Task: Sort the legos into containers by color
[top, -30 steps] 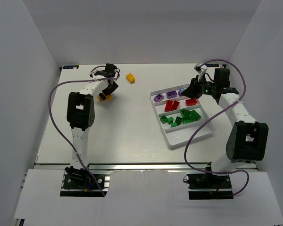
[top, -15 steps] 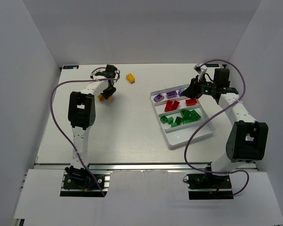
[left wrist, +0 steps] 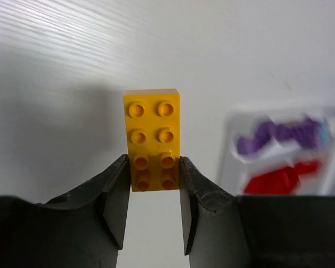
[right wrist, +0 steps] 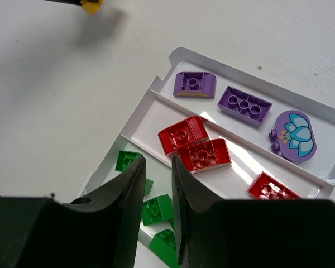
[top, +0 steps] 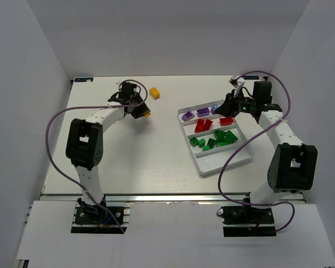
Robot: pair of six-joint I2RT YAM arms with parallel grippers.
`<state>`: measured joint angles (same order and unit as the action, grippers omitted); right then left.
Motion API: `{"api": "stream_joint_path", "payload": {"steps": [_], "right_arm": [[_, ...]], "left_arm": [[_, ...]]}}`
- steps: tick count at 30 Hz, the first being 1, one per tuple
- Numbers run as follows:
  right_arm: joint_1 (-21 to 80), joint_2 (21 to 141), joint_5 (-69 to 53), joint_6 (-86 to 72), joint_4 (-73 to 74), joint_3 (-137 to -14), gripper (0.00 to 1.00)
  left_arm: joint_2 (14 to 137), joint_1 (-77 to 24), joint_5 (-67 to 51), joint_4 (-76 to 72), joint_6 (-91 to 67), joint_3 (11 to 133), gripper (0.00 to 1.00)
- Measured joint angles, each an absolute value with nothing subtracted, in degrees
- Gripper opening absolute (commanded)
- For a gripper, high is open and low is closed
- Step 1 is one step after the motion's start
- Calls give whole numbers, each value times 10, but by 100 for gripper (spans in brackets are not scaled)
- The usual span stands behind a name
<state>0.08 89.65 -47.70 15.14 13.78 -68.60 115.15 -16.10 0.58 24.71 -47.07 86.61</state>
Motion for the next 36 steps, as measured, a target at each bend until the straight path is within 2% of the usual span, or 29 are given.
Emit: {"api": "stream_joint_path", "payload": {"steps": [5,9,15,22,29,33,36], "right_arm": [[1,896,-477,160,143,-690,31],[1,896,-477,161,150,-690,31],[1,894,-474,159,151,-690,31],[1,864,-463,159,153,-688,31],[1,842,-453,164,158,-675,31],[1,839,-451,168,163,-668,31],[1,838,-451,169,166,-666,32]], "left_arm": [[1029,-218,-171,70,-405,724,11],[1006,-296,-274,-16,-342,666,12],[1009,-401,-335,-49,-232,622,11],[1054,-433,-335,-56,-150,653,15],[1132,-489,-323,-29,-108,719,32],[1138,-511,-311,-14,-98,719,51],[1138,-515,-300,-11,-94,721,55]]}}
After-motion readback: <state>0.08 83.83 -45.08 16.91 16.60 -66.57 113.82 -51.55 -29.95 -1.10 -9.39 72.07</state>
